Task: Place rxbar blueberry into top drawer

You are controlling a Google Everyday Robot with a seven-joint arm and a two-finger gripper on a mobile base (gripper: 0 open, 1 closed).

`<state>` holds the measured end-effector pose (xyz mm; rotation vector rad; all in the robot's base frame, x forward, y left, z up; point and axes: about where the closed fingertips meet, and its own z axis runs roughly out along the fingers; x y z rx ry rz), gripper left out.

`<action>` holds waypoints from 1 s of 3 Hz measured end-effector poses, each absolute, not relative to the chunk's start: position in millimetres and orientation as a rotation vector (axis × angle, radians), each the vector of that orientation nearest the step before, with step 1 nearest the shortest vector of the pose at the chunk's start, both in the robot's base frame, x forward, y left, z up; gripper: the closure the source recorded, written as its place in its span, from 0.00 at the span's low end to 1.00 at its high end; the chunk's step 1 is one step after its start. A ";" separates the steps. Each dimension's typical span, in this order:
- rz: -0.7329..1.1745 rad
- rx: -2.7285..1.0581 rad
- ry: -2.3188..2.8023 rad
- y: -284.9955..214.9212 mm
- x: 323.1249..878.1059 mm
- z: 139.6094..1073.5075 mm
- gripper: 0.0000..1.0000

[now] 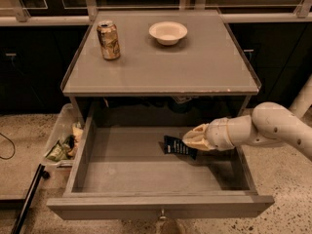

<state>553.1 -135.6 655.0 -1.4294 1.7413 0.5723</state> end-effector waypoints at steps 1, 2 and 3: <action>0.572 -1.429 1.741 -135.6 553.1 655.0 0.58; 0.572 -1.429 1.741 -135.6 553.1 655.0 0.34; 0.572 -1.429 1.741 -135.6 553.1 655.0 0.11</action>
Offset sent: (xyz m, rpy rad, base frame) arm 0.0001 -0.0001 0.0000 0.0000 0.0000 -0.0001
